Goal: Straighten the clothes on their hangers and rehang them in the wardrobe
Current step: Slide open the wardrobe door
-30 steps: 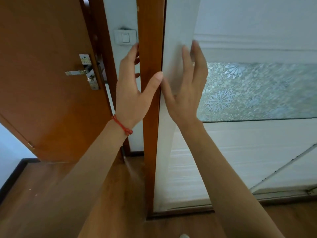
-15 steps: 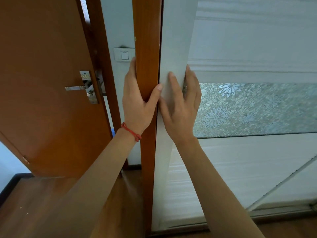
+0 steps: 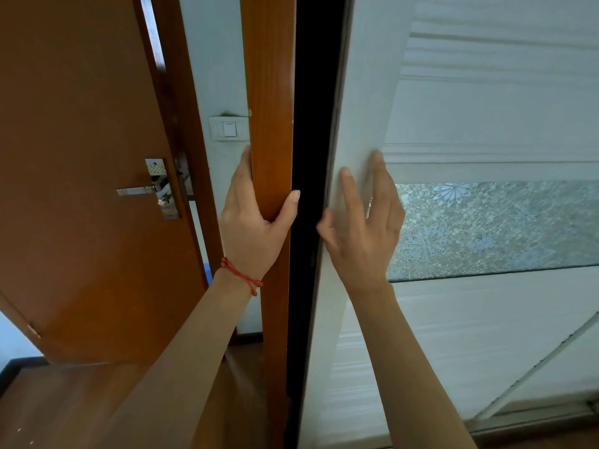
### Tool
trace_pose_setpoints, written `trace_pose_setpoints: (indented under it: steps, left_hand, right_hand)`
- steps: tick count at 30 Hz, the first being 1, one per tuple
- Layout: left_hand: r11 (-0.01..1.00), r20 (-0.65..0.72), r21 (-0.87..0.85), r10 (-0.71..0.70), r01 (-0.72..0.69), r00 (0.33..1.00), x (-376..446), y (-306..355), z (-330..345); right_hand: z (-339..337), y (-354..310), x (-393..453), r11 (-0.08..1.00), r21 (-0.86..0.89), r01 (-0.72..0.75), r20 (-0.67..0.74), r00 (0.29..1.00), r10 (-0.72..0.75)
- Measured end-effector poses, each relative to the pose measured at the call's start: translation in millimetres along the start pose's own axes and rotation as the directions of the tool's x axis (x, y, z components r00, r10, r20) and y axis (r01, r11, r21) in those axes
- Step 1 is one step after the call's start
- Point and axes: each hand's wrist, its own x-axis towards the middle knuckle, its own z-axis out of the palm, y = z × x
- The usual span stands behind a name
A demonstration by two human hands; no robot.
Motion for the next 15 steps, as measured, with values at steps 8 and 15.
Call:
trace_pose_setpoints:
  steps: [8,15]
  left_hand:
    - [1.0,0.0,-0.022,0.012,-0.012,1.0,-0.7,-0.6,3.3]
    - [0.992,-0.057,0.032,0.12,-0.118,0.991,-1.9,4.2,3.9]
  right_hand:
    - [-10.7,57.2,-6.9,0.991,-0.129,-0.043,-0.028,0.999,0.04]
    - [-17.5,113.4,-11.6,0.968,-0.19,-0.165,-0.023,0.986,0.164]
